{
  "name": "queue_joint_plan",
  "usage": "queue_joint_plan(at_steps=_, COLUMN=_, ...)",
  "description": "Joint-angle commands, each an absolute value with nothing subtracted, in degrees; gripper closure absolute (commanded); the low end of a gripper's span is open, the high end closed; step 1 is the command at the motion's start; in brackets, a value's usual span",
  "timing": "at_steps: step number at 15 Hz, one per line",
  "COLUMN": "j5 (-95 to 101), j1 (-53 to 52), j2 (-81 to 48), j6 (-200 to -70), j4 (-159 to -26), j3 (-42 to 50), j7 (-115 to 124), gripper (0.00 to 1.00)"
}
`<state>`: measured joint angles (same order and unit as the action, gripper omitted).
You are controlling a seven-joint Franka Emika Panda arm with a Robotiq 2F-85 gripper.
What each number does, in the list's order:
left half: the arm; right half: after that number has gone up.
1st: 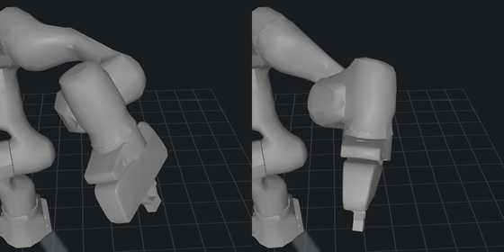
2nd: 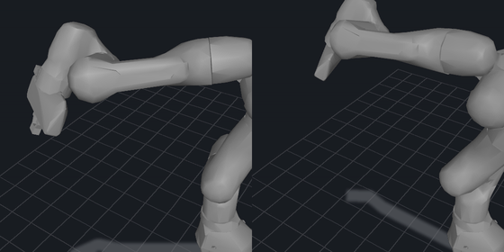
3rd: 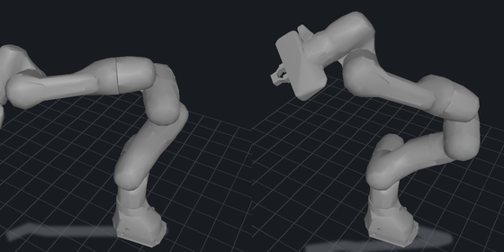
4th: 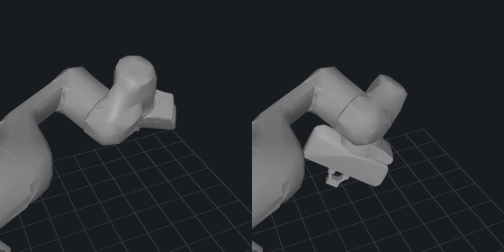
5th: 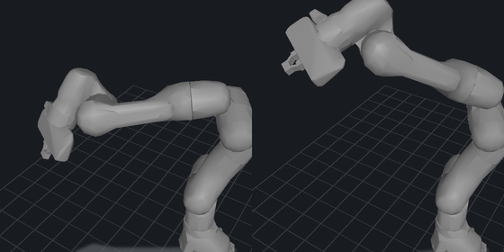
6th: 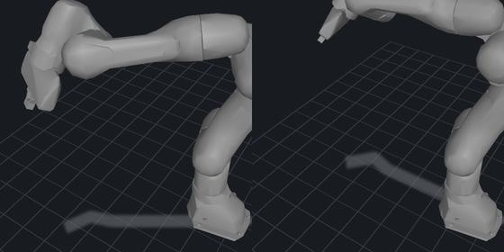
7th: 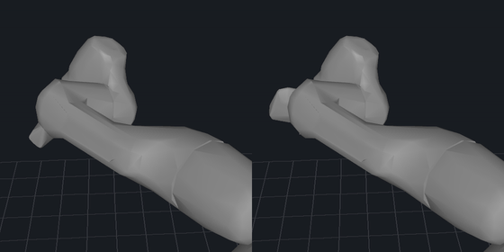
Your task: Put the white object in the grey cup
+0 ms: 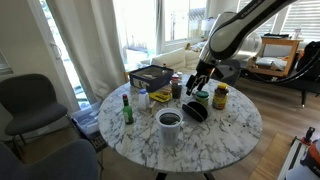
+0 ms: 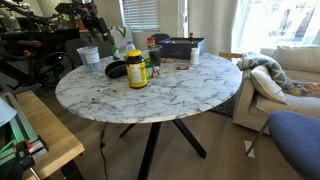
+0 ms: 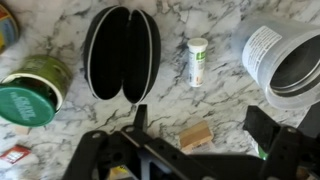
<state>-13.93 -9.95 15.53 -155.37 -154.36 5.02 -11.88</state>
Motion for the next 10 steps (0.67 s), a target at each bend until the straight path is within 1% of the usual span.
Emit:
queue_joint_plan(at_steps=1, j5=-18.5, j1=-11.6, j2=2.7, j6=-156.9, j4=-148.1, j3=4.4, j7=-14.2, gripper=0.00)
queue_joint_plan(at_steps=5, j5=-20.7, j1=-7.8, j2=-5.4, j6=-156.4, j4=-143.9, j3=2.0, j7=-15.4, gripper=0.00)
queue_joint_plan(at_steps=8, j5=-24.3, j1=-5.2, j2=-10.3, j6=-157.4, j4=-140.9, j3=-1.6, j7=-19.1, gripper=0.00)
queue_joint_plan(at_steps=10, j5=-22.8, j1=-3.8, j2=-12.6, j6=-156.8, j4=-139.3, j3=-3.6, j7=-19.7, gripper=0.00)
